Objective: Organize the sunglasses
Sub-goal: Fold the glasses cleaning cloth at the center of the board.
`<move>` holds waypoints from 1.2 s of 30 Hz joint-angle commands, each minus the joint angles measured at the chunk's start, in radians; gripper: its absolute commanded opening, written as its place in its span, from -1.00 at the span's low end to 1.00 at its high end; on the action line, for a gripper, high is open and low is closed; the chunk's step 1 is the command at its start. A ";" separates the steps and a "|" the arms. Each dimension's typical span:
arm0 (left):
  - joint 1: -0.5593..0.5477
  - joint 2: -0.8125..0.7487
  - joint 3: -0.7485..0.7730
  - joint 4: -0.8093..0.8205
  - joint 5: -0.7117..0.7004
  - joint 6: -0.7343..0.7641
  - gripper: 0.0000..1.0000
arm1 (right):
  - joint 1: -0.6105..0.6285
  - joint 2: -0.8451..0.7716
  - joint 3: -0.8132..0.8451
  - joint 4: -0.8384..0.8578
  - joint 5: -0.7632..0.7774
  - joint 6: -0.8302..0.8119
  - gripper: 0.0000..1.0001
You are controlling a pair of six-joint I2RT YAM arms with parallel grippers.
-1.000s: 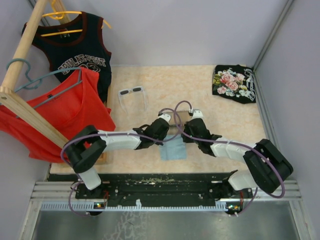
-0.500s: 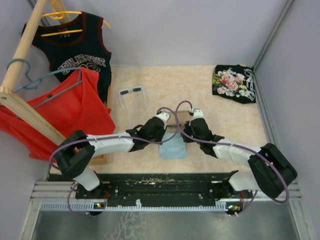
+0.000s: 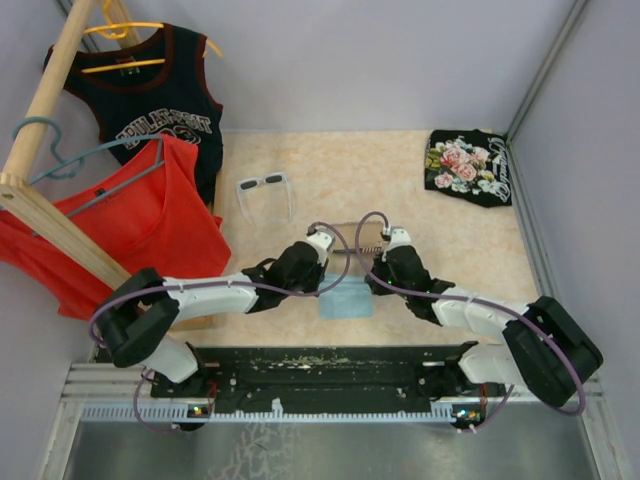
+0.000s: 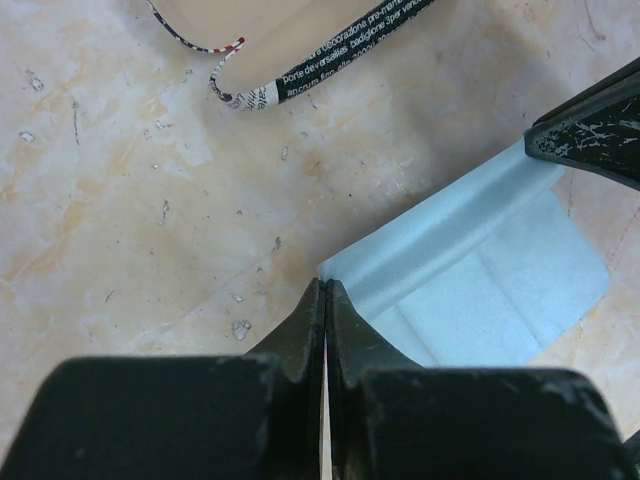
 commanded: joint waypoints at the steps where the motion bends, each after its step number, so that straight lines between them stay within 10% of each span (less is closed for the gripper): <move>1: 0.006 -0.024 -0.021 0.041 0.029 -0.005 -1.00 | -0.009 -0.050 -0.013 0.043 -0.007 0.003 -1.00; 36: 0.004 -0.083 -0.126 0.114 0.192 0.008 -1.00 | -0.008 -0.170 -0.121 0.053 -0.104 0.049 -0.79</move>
